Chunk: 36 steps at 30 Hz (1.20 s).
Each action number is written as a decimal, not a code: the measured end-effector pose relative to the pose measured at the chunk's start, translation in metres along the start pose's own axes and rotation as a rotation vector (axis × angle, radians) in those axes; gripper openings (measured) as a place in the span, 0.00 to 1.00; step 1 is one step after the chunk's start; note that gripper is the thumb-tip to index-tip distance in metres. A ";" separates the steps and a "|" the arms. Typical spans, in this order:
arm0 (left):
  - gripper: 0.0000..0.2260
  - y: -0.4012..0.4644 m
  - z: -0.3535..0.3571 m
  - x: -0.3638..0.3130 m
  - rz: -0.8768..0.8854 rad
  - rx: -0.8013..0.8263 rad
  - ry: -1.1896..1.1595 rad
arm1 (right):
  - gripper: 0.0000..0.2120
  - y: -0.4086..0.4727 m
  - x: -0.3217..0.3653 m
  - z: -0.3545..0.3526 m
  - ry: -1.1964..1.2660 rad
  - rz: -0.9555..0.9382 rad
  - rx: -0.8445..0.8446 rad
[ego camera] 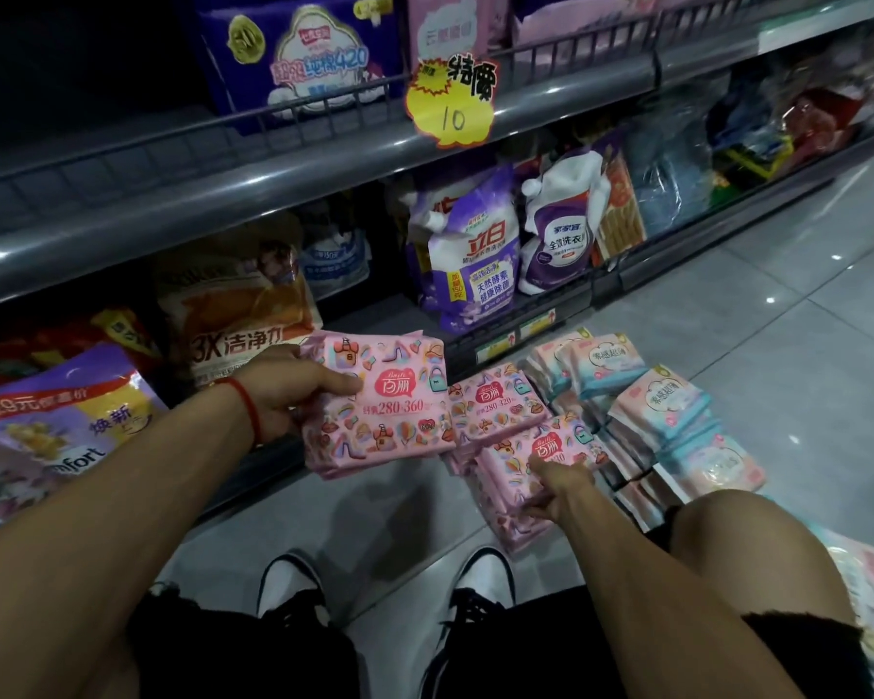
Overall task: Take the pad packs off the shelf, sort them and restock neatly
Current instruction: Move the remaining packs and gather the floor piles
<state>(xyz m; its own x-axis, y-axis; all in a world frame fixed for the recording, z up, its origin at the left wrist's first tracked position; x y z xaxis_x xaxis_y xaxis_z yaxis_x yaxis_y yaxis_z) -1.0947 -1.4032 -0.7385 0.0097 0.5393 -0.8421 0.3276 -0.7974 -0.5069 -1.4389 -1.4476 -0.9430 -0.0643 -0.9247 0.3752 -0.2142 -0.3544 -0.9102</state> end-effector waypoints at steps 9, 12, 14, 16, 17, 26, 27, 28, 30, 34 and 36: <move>0.12 -0.032 0.008 -0.021 0.122 -0.069 -0.127 | 0.13 -0.077 0.023 -0.032 0.076 -0.246 0.134; 0.12 -0.049 0.007 -0.012 0.170 -0.128 -0.200 | 0.15 -0.102 0.021 -0.029 -0.048 -0.331 0.181; 0.16 -0.054 0.003 0.003 0.166 -0.138 -0.247 | 0.15 -0.103 0.004 -0.004 -0.172 -0.300 0.258; 0.17 -0.058 -0.006 0.021 0.152 -0.173 -0.289 | 0.15 -0.099 -0.020 0.027 -0.285 -0.241 0.300; 0.15 -0.060 -0.012 0.031 0.140 -0.201 -0.306 | 0.14 -0.093 -0.033 0.042 -0.338 -0.214 0.299; 0.17 -0.042 -0.034 0.122 0.002 -0.192 -0.277 | 0.24 0.035 -0.140 0.093 -0.725 -0.144 0.200; 0.17 -0.039 -0.031 0.128 -0.013 -0.175 -0.281 | 0.23 0.034 -0.137 0.087 -0.718 -0.152 0.163; 0.16 -0.036 -0.026 0.132 -0.029 -0.148 -0.285 | 0.21 0.020 -0.127 0.077 -0.672 -0.166 0.094; 0.16 -0.030 -0.014 0.137 -0.050 -0.099 -0.289 | 0.23 0.022 -0.112 0.044 -0.459 -0.120 -0.119; 0.24 -0.019 0.013 0.140 -0.076 -0.030 -0.287 | 0.42 0.042 -0.095 -0.003 -0.055 0.104 -0.360; 0.26 -0.014 0.022 0.140 -0.082 -0.017 -0.284 | 0.53 0.070 -0.089 0.005 0.042 0.124 -0.221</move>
<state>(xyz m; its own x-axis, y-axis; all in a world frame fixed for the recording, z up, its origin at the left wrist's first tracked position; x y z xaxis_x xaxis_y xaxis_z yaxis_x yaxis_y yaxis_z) -1.1184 -1.3225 -0.8535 -0.2818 0.5026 -0.8173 0.3318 -0.7482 -0.5745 -1.4429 -1.3906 -1.0413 -0.1428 -0.9509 0.2746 -0.4098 -0.1957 -0.8909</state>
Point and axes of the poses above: each hand's wrist, its own y-axis towards the middle knuckle, its own z-axis out of the palm, x = y × z, the point moved 7 cm from there along y, towards the middle knuckle, and after that the axes turned 11 degrees about z, right-handed, at the moved point
